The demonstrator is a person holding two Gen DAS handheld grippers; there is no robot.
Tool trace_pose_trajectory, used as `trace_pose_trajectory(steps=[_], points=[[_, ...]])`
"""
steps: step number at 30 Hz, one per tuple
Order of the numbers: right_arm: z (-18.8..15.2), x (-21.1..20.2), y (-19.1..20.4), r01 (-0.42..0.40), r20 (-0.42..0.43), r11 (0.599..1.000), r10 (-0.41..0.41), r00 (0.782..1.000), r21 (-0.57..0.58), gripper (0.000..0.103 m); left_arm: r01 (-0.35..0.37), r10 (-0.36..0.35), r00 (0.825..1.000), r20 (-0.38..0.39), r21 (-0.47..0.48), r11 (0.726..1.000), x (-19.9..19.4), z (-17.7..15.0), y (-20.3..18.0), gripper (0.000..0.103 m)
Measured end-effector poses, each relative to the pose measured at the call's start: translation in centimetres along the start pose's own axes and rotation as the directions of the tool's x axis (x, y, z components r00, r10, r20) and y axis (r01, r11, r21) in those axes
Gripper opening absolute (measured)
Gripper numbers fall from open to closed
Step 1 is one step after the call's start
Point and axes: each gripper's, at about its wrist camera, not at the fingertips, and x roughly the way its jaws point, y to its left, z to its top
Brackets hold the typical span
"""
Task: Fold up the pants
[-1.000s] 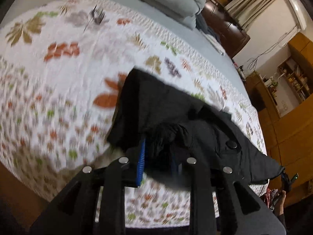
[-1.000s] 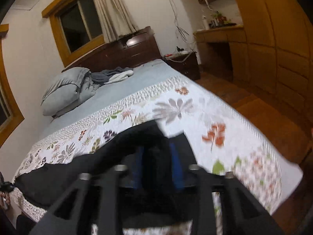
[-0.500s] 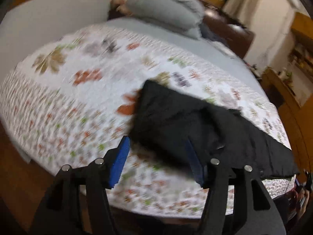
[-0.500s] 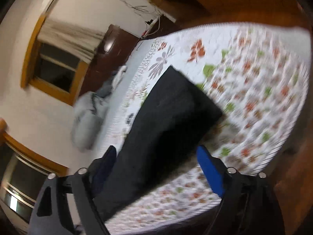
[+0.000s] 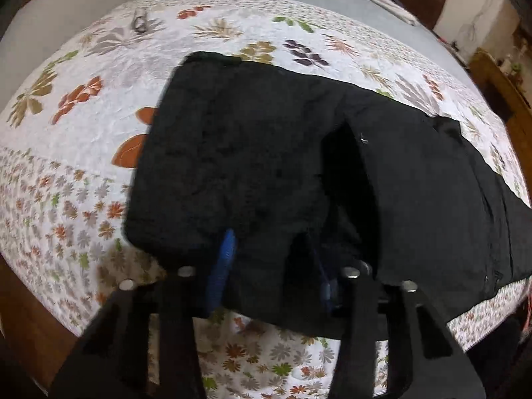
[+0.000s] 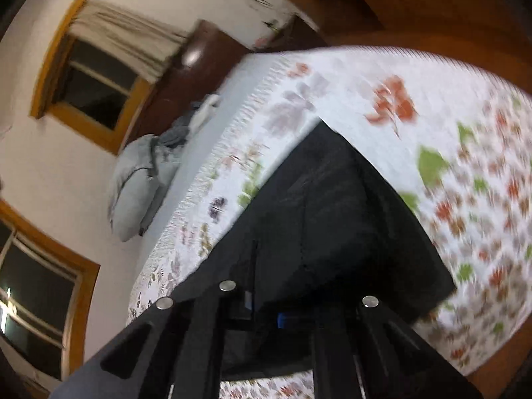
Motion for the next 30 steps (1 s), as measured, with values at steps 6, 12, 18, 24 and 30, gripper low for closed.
trace_pose_trajectory(steps=[6, 12, 18, 24, 30], points=[[-1.7, 1.9, -5.5, 0.024, -0.087, 0.992, -0.013, 0.996, 0.128, 0.008, 0.003, -0.003, 1.000, -0.002, -0.031, 1.000, -0.2, 0.0, 1.2, 0.006], [-1.9, -0.4, -5.7, -0.038, -0.048, 0.979, 0.048, 0.998, 0.202, 0.054, 0.002, -0.002, 1.000, 0.011, -0.034, 0.999, -0.5, -0.1, 0.7, 0.006], [-1.7, -1.7, -5.7, 0.003, -0.039, 0.972, 0.006, 0.999, 0.235, 0.014, 0.087, -0.085, 0.996, 0.024, -0.107, 0.990, -0.5, -0.3, 1.9, 0.010], [-2.3, -1.2, -6.1, 0.105, -0.077, 0.971, -0.091, 0.993, 0.213, 0.009, 0.188, -0.176, 0.976, 0.131, -0.086, 0.978, -4.3, -0.9, 0.8, 0.076], [-2.0, -2.9, -5.8, 0.086, -0.047, 0.969, -0.077, 0.996, 0.231, 0.022, 0.238, -0.226, 0.954, 0.199, -0.039, 0.971, -6.8, -0.8, 0.5, 0.085]])
